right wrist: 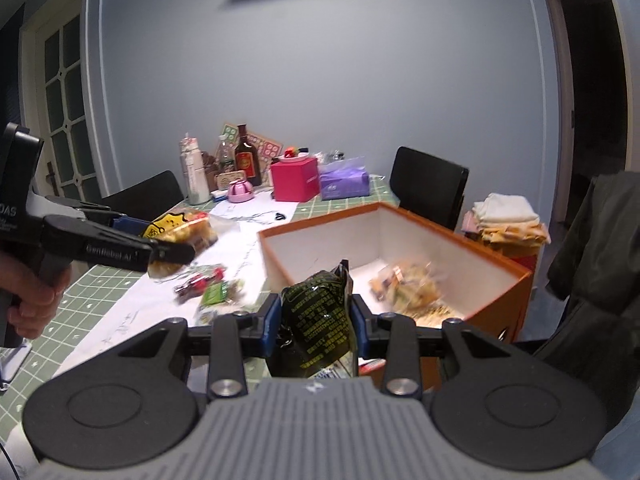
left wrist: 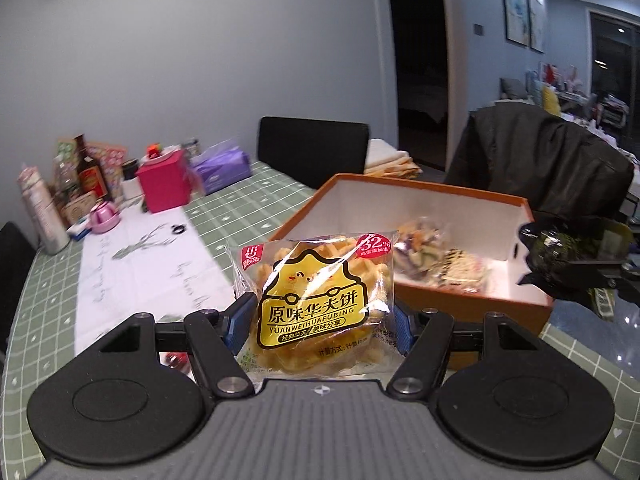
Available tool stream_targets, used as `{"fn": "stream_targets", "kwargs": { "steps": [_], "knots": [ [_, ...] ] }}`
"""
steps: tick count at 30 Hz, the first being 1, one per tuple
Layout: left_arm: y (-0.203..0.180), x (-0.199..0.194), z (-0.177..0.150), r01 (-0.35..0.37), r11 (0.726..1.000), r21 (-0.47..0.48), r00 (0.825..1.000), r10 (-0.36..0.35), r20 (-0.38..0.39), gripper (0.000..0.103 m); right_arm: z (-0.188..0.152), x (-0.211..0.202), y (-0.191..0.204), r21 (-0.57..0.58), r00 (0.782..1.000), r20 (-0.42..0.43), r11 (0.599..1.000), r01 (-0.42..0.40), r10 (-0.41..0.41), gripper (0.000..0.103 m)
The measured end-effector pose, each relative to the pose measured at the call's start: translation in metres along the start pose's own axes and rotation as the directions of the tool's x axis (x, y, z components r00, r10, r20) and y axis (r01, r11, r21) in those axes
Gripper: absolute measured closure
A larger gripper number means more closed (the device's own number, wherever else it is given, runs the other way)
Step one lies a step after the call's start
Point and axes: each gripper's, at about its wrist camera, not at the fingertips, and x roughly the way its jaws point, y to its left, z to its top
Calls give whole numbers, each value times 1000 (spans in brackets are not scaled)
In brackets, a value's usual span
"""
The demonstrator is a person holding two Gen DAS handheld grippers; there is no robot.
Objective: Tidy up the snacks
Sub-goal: 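Lift both held snacks and carry them over the orange box, then lower both snacks into the box and open both grippers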
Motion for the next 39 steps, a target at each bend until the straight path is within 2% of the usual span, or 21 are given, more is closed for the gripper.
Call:
{"fn": "stream_targets", "kwargs": {
  "steps": [8,15,22,27,30,34,39],
  "knots": [
    [-44,28,23,58,994,98,998,-57,-10,26,33,14,-36,-3,999,-20,999,34,-34,68],
    [-68,47,35,70,985,157,997,-65,-38,26,51,37,-61,-4,997,-69,999,43,-43,68],
    [-70,85,41,32,970,241,993,-4,-117,26,61,86,-70,49,984,-175,999,-4,12,68],
    [-61,114,45,-10,954,300,982,67,-179,26,63,136,-67,105,963,-267,994,-19,46,68],
    [-51,132,47,-14,952,306,973,84,-217,26,63,164,-67,140,948,-314,990,-12,56,68],
    [-41,150,51,-17,957,291,962,95,-256,26,67,194,-69,212,932,-350,977,-14,90,68],
    [-36,170,55,-45,949,312,947,140,-288,27,72,226,-75,316,926,-359,949,2,117,68]
  ]
}}
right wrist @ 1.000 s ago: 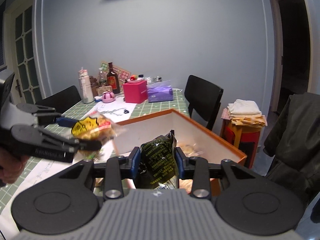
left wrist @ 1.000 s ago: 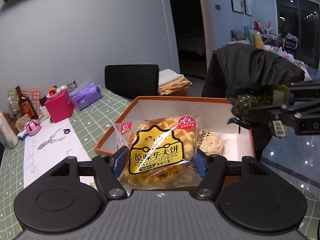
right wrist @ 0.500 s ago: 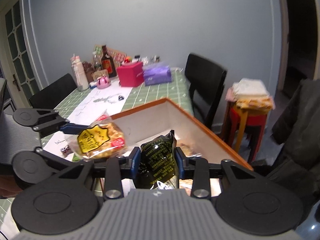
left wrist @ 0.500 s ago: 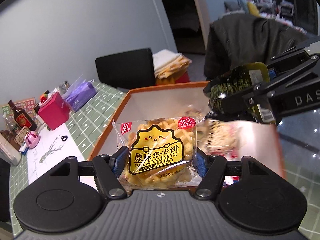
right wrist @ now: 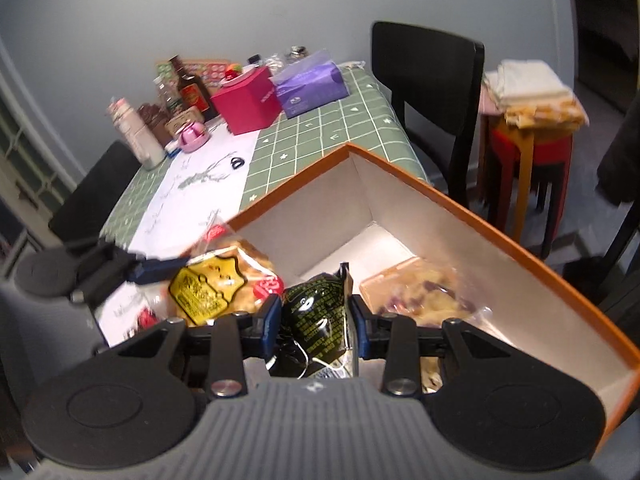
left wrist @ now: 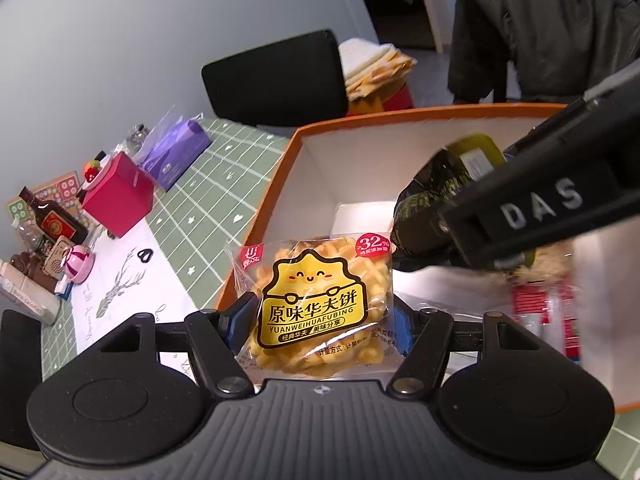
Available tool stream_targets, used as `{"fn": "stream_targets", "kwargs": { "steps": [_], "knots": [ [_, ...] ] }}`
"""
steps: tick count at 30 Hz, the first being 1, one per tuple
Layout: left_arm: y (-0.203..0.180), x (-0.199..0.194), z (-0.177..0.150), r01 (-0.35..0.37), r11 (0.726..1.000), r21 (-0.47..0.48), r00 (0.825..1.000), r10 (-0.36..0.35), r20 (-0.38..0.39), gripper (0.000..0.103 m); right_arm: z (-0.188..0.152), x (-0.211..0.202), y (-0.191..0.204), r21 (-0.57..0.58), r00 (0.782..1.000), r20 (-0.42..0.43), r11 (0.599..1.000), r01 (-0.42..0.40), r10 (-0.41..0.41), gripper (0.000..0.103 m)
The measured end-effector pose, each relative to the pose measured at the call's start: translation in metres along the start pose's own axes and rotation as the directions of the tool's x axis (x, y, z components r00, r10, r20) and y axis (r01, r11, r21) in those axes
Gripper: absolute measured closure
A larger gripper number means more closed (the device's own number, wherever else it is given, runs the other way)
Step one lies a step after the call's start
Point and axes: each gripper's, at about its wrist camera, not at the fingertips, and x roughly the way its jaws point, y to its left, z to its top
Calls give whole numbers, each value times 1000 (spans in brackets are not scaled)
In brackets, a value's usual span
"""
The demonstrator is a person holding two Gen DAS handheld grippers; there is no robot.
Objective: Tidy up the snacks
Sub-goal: 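Lower both snacks into the box and open both grippers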
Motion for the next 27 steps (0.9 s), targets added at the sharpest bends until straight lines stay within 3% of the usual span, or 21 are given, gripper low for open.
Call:
{"fn": "stream_targets", "kwargs": {
  "steps": [8,16,21,27],
  "knots": [
    [-10,23,4,-68,993,94,996,72,-46,27,-1,38,-1,23,999,-17,999,35,-34,68],
    [-14,29,6,-84,988,131,993,93,-68,26,-2,56,-11,76,998,-61,997,8,-4,67],
    [-15,27,8,-89,988,129,994,96,-52,16,0,53,-12,90,999,-53,996,9,-4,66],
    [-19,17,10,-87,985,151,995,94,-38,11,1,42,-11,86,999,-28,996,20,-18,63]
  ]
}}
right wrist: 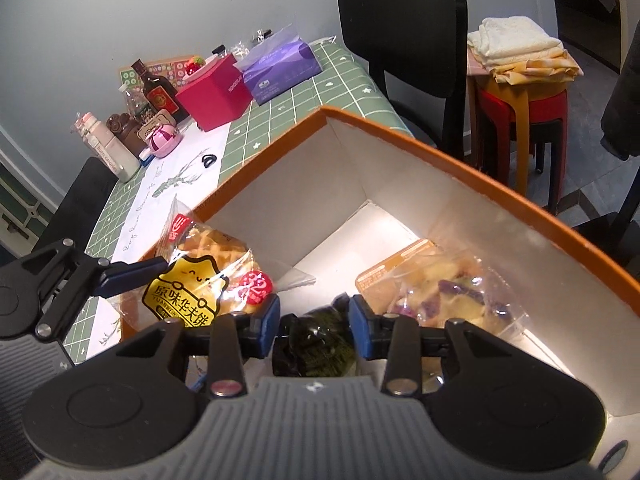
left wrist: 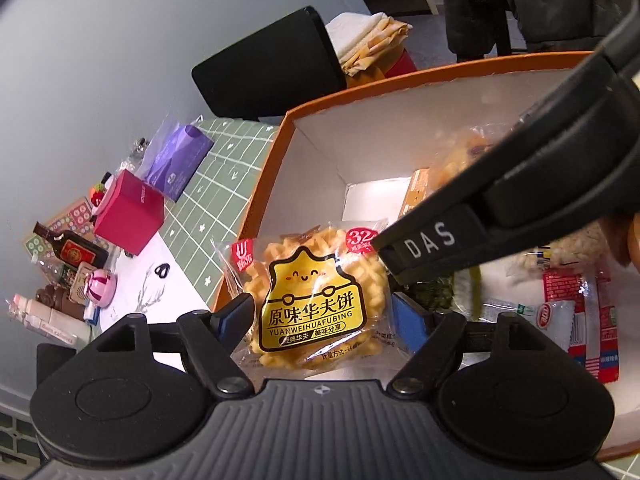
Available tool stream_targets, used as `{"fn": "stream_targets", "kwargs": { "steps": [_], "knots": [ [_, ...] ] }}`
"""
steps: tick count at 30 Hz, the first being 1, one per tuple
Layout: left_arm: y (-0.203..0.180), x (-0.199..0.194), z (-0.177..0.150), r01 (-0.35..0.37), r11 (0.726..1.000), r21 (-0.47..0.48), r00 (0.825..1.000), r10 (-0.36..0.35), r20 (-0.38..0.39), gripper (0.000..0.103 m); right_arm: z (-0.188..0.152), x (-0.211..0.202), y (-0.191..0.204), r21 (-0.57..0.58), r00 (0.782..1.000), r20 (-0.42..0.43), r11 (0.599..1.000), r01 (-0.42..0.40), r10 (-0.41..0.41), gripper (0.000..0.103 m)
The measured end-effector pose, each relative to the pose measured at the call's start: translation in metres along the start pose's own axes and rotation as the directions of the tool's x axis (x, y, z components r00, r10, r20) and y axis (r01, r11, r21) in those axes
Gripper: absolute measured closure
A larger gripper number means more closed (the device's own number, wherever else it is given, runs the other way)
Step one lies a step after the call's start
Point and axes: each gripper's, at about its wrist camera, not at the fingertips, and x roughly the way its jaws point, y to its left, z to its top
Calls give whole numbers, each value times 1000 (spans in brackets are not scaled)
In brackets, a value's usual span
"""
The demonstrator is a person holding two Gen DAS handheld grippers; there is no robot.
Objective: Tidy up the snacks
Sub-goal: 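Lower both snacks into the box and open both grippers, then move both grippers back to the snacks on the table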
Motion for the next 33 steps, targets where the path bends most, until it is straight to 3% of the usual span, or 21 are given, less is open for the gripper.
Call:
{"fn": "stream_targets", "kwargs": {
  "steps": [2,12,21,30,33],
  "knots": [
    [1,-5,0,2,1000,-3,1000,-2,15,7,0,-6,0,-5,1000,10,1000,0,0,60],
    [19,-35,-3,-7,998,-63,998,12,70,7,4,-40,10,-35,998,53,999,28,-26,59],
    [50,-65,-30,-21,986,-166,995,37,94,7,-5,-68,40,-94,996,92,995,27,-18,59],
    [88,-99,-73,-5,950,-311,990,49,135,7,-30,-86,89,-211,993,116,977,26,-1,58],
    [99,-107,-93,6,922,-387,987,57,150,7,-40,-90,104,-239,992,123,971,20,10,57]
  ]
}}
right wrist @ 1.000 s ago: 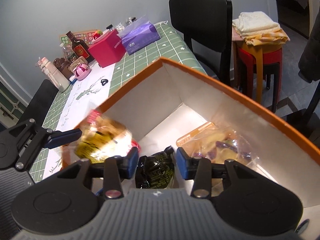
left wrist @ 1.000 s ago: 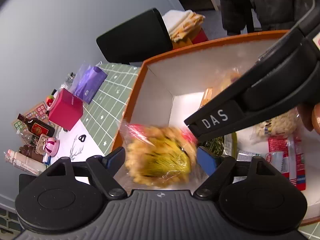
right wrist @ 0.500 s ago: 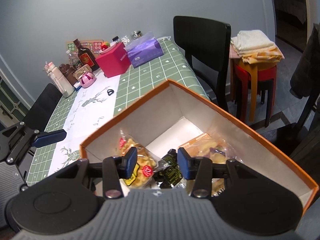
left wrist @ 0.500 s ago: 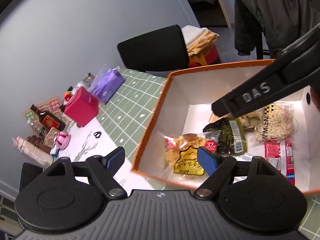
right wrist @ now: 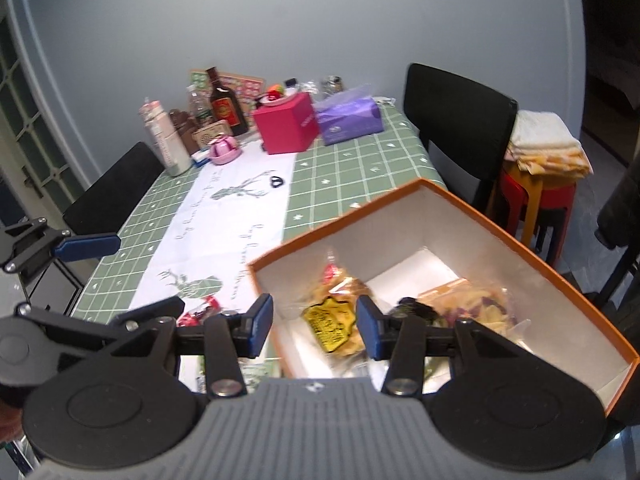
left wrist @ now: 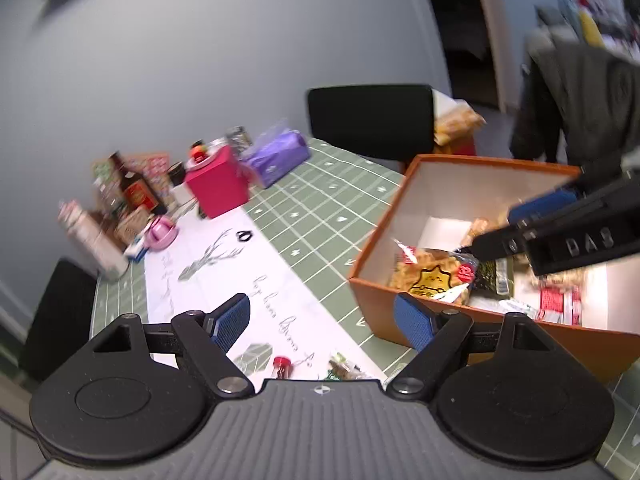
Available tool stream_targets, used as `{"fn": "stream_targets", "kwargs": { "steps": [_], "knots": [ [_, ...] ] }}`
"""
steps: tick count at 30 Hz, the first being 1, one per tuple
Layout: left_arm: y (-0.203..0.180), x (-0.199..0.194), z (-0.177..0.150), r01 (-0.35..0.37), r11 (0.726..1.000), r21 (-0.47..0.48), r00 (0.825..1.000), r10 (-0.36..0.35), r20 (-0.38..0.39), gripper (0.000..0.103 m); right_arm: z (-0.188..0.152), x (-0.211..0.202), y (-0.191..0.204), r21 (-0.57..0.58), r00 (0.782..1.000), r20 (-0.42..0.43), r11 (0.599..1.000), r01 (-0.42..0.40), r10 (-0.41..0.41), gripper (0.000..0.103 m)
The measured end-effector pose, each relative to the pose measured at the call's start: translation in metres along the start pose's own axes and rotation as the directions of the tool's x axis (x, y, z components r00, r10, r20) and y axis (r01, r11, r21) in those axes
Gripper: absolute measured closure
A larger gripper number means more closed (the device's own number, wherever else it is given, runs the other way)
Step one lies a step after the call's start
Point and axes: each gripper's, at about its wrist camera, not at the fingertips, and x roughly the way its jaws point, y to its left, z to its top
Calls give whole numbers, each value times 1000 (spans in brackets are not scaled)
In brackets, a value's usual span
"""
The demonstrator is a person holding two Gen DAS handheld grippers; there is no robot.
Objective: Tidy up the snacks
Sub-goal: 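Move both grippers back to the snacks on the table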
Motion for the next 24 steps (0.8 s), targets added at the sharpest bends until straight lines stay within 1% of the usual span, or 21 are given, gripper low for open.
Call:
{"fn": "stream_targets", "kwargs": {
  "steps": [4,7,9,11,14,16,18,20,21,24],
  "knots": [
    [19,-7,-24,7,994,-107,1000,-6,1,7,-10,-2,21,-40,1000,-2,999,-16,15,57],
    [33,-19,-48,11,980,-199,1000,-8,15,7,-22,-7,32,-78,1000,14,997,-19,20,55],
    [37,-28,-65,23,970,-240,999,-16,34,7,-33,-11,40,-106,999,27,994,-20,23,53],
    [39,-35,-83,26,963,-268,999,-15,42,7,-46,-13,45,-121,999,30,992,-29,33,53],
    [39,-39,-110,17,948,-318,1000,-7,30,7,-64,-16,52,-133,998,38,990,-47,52,53],
    [39,-40,-127,10,931,-366,1000,-1,22,7,-78,-18,58,-132,996,58,990,-56,64,52],
    [38,-39,-145,-5,907,-422,1000,7,3,7,-92,-20,62,-123,994,87,991,-62,73,51],
    [34,-41,-162,-30,883,-468,999,32,-3,7,-109,-22,66,-115,989,129,992,-52,66,49],
    [32,-42,-172,-39,869,-494,999,43,-3,7,-117,-22,67,-111,987,148,993,-47,64,47],
    [26,-44,-194,-49,829,-557,998,55,-6,7,-139,-16,71,-89,981,185,995,-49,65,46]
  ]
}}
